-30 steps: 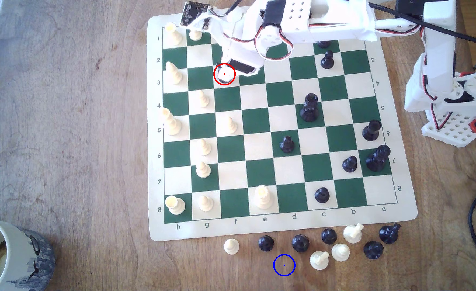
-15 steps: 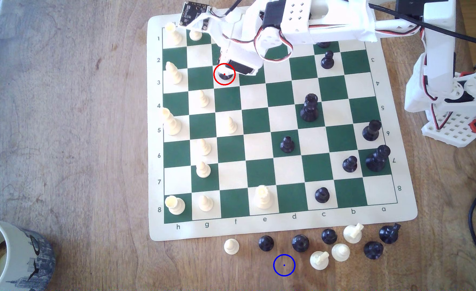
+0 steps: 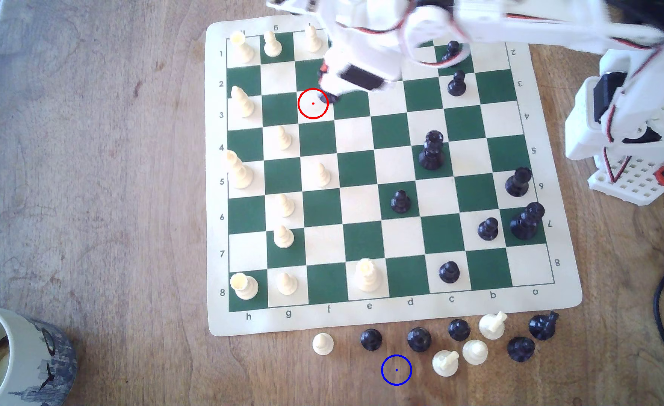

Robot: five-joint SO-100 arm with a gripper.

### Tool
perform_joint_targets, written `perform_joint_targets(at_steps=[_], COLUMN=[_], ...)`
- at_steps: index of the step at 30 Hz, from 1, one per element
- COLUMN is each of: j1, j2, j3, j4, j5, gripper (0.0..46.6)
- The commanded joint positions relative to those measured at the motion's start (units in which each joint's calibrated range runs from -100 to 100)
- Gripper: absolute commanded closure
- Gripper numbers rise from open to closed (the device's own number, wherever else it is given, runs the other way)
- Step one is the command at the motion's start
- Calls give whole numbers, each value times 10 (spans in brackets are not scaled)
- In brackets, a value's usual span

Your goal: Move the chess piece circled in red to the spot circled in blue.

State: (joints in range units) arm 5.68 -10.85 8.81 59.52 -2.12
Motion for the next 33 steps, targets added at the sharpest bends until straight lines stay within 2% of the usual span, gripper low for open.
perform_joint_targets(at_steps=[1,7,11,19,25,33], j1=[-64,-207,-277,-373,-408,-419], j2=[-144,-204,-202,-129,-51,49], j3=[5,32,32,63,66,19], j4=[18,36,33,-21,-83,-137], j5=[0,1,-1,-7,-7,-3], gripper=[464,464,464,464,464,464])
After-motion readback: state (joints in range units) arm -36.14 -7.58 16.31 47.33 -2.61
